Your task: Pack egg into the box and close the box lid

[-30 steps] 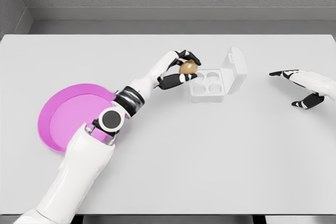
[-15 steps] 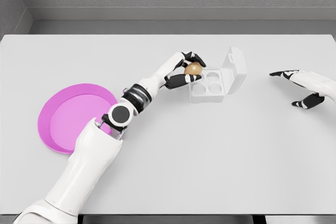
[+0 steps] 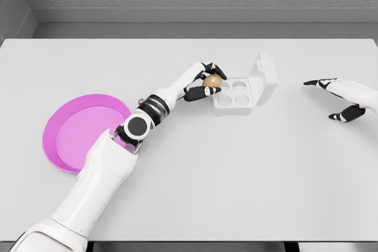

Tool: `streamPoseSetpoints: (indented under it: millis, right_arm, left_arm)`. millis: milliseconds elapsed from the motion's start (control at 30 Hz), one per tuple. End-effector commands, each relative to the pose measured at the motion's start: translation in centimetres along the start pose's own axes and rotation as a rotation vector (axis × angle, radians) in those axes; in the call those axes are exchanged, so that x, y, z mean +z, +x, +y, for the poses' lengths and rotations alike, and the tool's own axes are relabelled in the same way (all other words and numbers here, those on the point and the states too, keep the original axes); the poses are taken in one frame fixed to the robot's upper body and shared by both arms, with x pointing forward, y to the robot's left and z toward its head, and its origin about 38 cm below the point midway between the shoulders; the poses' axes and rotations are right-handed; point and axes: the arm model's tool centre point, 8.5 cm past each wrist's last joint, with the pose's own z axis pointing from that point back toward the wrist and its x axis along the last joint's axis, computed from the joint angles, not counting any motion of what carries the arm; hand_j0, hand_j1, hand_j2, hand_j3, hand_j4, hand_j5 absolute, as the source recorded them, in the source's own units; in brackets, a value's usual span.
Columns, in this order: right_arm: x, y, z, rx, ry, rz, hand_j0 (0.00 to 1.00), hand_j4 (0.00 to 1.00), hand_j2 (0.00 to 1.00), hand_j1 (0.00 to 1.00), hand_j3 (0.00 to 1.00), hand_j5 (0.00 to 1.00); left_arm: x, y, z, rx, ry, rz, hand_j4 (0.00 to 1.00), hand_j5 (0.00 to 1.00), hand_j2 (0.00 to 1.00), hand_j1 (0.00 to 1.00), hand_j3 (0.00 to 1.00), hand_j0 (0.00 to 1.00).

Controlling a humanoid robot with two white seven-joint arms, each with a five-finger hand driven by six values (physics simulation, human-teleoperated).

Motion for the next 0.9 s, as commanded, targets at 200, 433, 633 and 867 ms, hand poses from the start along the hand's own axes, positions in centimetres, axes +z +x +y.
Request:
streamPoseSetpoints:
  millis: [200, 433, 633, 867]
  right_arm:
    - [0.1, -0.1, 0.1, -0.003, 0.002, 0.001, 1.00, 1.00, 1.00, 1.00, 1.00, 1.00]
    - [0.1, -0.1, 0.3, -0.003, 0.008, 0.001, 1.00, 1.00, 1.00, 1.00, 1.00, 1.00]
    - [0.1, -0.1, 0.3, -0.003, 0.008, 0.003, 1.00, 1.00, 1.00, 1.00, 1.00, 1.00]
    - [0.2, -0.2, 0.4, -0.005, 0.012, 0.007, 1.00, 1.00, 1.00, 1.00, 1.00, 1.00]
  left_arm:
    - [-0.5, 1.0, 0.8, -0.021, 0.009, -0.021, 0.43, 0.43, 0.43, 0.43, 0.43, 0.43]
    - [-0.9, 1.4, 0.6, -0.052, -0.007, -0.023, 0.43, 0.43, 0.43, 0.43, 0.43, 0.43]
    - [-1.0, 1.6, 0.8, -0.090, -0.006, -0.020, 0.43, 0.43, 0.43, 0.43, 0.43, 0.43]
    - [-1.4, 2.2, 1.1, -0.118, -0.009, -0.028, 0.43, 0.43, 0.43, 0.43, 0.43, 0.43]
